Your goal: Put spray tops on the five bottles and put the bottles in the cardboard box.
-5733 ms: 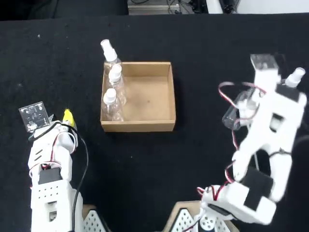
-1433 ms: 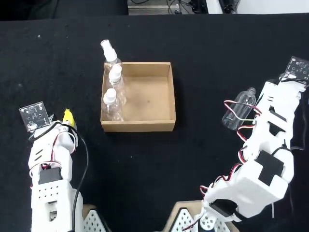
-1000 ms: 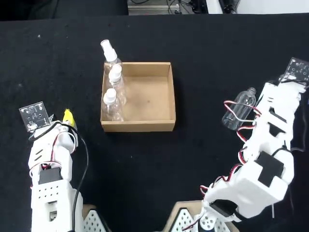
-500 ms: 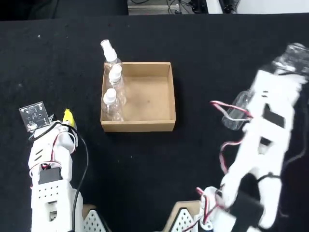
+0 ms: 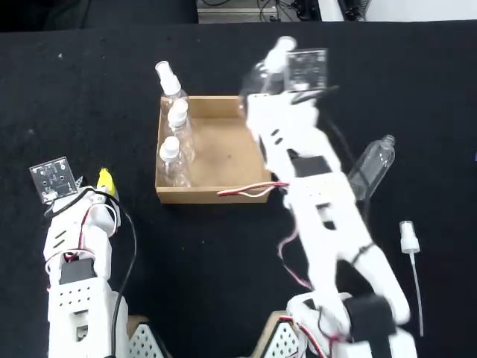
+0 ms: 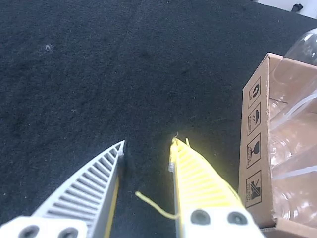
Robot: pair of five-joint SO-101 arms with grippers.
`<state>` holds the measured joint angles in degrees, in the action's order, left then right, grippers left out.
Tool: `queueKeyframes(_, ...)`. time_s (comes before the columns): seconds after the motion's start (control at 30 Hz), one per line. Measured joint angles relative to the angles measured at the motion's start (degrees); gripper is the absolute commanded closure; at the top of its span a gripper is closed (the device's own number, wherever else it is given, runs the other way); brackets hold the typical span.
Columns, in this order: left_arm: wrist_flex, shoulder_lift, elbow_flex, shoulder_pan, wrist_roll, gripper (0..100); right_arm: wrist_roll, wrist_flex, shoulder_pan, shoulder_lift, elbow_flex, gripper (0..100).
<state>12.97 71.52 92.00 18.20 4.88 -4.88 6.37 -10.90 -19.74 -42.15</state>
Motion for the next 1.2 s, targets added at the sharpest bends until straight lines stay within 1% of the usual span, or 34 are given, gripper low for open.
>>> queueKeyframes(0.17, 0.0, 0.0, 0.0, 0.0, 0.0, 87, 0.0, -9.2, -3.1, 9.9, 0.0, 90.6)
queueKeyframes(0.3, 0.0, 0.0, 0.0, 0.0, 0.0, 87, 0.0, -15.7, -3.5, 16.4, 0.0, 90.6)
queueKeyframes(0.73, 0.0, 0.0, 0.0, 0.0, 0.0, 87, 0.0, -27.3, -3.6, 28.9, 0.0, 90.6)
queueKeyframes(0.97, 0.0, 0.0, 0.0, 0.0, 0.0, 87, -0.1, -28.2, -3.7, 31.5, 0.2, 90.6)
queueKeyframes(1.2, 0.0, 0.0, 0.0, 0.0, 0.0, 87, 6.5, -18.7, -4.3, 31.5, 5.5, 90.5)
